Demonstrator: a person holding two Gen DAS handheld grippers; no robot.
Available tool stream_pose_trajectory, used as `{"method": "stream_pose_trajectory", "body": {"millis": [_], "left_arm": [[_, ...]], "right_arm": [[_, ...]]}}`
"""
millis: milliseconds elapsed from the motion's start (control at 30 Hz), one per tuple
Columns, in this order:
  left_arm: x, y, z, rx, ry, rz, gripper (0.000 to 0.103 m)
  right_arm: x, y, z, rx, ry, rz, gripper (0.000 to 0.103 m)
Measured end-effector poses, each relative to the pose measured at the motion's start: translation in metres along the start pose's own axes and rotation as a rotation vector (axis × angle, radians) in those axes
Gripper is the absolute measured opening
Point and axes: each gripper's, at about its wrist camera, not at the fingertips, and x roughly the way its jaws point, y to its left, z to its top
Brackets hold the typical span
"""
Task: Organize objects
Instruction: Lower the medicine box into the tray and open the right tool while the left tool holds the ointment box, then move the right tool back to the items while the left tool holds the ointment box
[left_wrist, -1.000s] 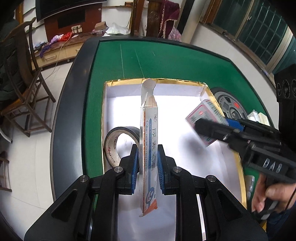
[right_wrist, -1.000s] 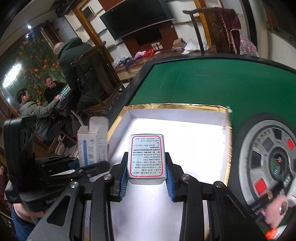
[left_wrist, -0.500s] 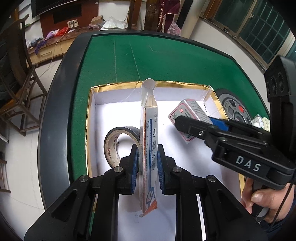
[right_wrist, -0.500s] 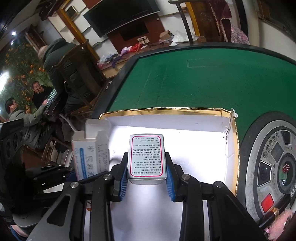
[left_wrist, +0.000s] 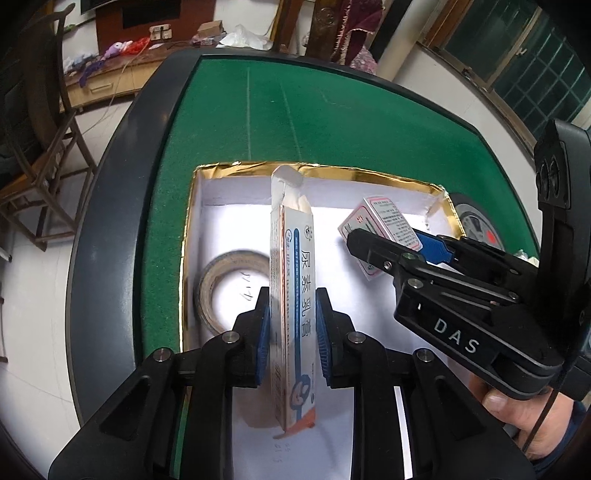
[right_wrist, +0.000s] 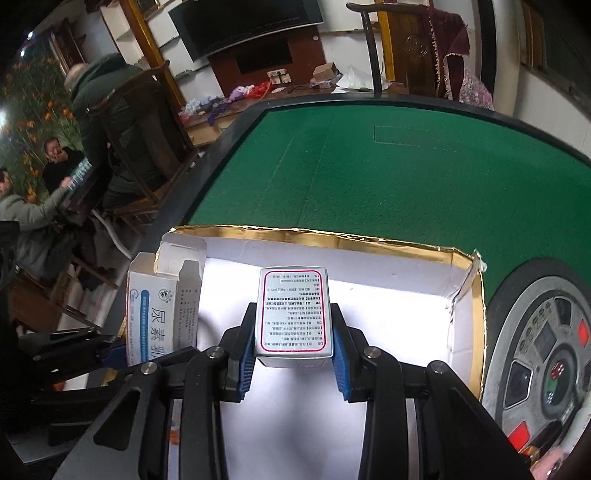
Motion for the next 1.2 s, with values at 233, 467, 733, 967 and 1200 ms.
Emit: {"method": "stream_pose_trajectory", "body": {"millis": [233, 467, 733, 967, 1200], "left_arm": [[0.007, 0.010, 0.002, -0.043, 0.003, -0.028, 0.026], [0.002, 0.006, 0.006, -0.029, -0.028, 0.013, 0.025], [-0.009, 0.001, 0.004, -0.029, -0.069, 0.018, 0.018], [0.000, -0.013, -0.004, 0.007, -0.047, 0.040, 0.018], [-0.022, -0.022, -0.025, 0.015, -0.107, -0.023, 0.016]], "right_arm": [[0.003, 0.004, 0.001, -0.083, -0.019, -0.109, 0.053], [-0.019, -0.004, 0.000, -0.042, -0.067, -0.055, 0.053], [-0.043, -0.027, -0.010, 0.065, -0.103, 0.027, 0.053], [-0.074, -0.040, -0.034, 0.106, -0.133, 0.100, 0.053], [-0.132, -0.059, -0.081, 0.089, -0.214, 0.162, 0.053]]}}
